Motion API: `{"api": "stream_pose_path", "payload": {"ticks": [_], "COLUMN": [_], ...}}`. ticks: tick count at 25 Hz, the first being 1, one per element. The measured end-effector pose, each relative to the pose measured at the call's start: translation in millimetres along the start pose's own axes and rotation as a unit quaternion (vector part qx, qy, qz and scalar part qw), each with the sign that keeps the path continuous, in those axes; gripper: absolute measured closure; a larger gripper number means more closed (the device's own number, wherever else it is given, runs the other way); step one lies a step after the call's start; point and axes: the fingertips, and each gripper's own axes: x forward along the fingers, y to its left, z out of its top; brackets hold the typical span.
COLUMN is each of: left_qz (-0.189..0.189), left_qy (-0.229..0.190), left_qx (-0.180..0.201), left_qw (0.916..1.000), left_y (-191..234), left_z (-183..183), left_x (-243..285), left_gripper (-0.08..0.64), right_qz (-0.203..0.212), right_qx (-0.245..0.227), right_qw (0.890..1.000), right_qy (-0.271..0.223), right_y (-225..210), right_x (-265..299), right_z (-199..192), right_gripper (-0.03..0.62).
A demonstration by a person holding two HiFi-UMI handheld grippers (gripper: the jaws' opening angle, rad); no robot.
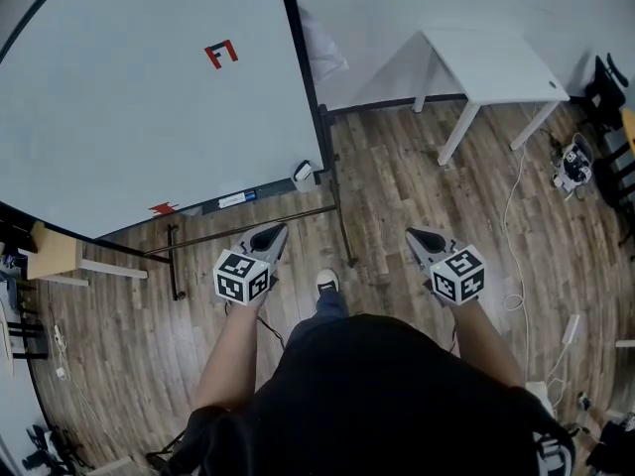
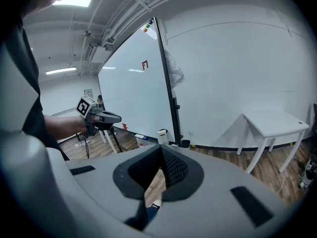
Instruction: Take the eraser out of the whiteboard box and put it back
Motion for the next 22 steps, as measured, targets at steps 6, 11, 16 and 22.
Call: {"api": "stream_pose_path", "payload": {"ticks": [6, 11, 16, 22], "left_qz": [0.006, 0.007, 0.005, -0.010], "left_qy": [-0.010, -0.008, -0.005, 0.005], "left_qx": [-0.007, -0.013, -0.016, -0.014], "left_qw": [0.9999, 0.9999, 0.9999, 0.9998], "left_y": [20.3, 39.2, 56.6, 72.4], "left_z": [5.3, 5.9, 6.0, 3.3], "left_x": [12.5, 17.5, 23.8, 37.5], "left_gripper": [0.548, 0.548, 0.548, 0.548], "right_qz": [0.002, 0.007, 0.012, 0.009], "right_qx": [-0.004, -0.007, -0.005, 0.001], "right_qw": [1.000, 1.000, 1.000, 1.000], "right_qy": [0.009, 0.013, 0.017, 0.025], "right_y": [-4.8, -4.2, -3.0, -4.9], "right_x": [16.9, 38.8, 58.5, 82.2], "right_z": [8.1, 18.9, 24.1, 25.3], "right_gripper": [0.597, 0.597, 0.597, 0.597]}}
